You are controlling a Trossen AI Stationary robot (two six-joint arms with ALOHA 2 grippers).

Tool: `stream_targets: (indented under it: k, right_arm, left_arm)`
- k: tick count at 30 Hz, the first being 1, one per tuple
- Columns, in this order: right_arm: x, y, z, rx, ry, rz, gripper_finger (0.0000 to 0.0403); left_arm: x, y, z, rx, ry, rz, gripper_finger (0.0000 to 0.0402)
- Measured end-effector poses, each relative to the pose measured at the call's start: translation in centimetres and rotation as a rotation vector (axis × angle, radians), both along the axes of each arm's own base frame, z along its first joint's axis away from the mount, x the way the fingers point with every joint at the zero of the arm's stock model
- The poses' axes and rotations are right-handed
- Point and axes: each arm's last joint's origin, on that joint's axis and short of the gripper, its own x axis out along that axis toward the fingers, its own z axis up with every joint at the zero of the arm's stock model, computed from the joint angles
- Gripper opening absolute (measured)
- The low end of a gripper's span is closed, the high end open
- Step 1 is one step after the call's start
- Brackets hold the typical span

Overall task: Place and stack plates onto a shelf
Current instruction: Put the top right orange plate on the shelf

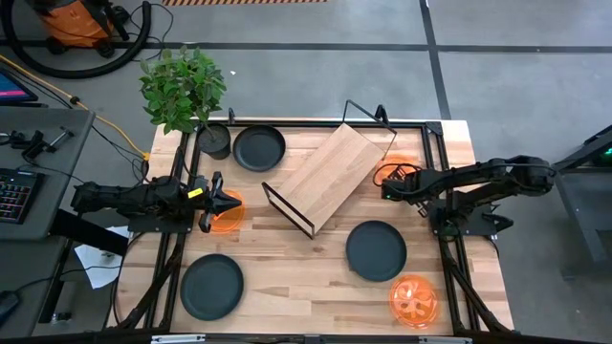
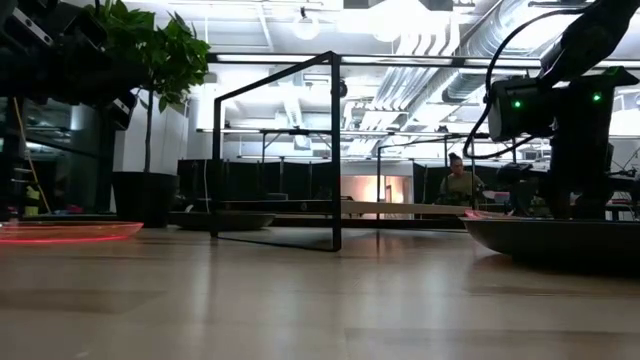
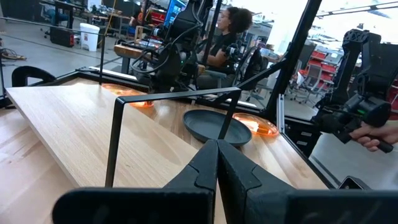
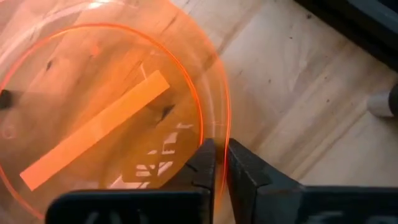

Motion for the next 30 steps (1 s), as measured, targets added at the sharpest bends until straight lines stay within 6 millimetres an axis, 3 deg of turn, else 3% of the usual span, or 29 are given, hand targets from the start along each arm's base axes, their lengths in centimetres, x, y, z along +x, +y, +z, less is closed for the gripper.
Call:
stream_targets:
  k: [10,22,30]
  right_arm:
    - [-1.5,1.6,2.0,0.014,-0.029,0.101,0.0001]
    - [-3.1,2.9,4.7,-0.035,-0.219,0.238,0.0]
    - [-3.2,4.2,5.3,0.072,-0.281,0.486,0.0]
  left_arm:
    - [0.0,0.0,0.0,0.0,0.0,0.0,0.0001]
    - [0.0,0.0,0.0,0.0,0.0,0.0,0.0001]
    - [0.0,0.0,0.0,0.0,0.0,0.0,0.0001]
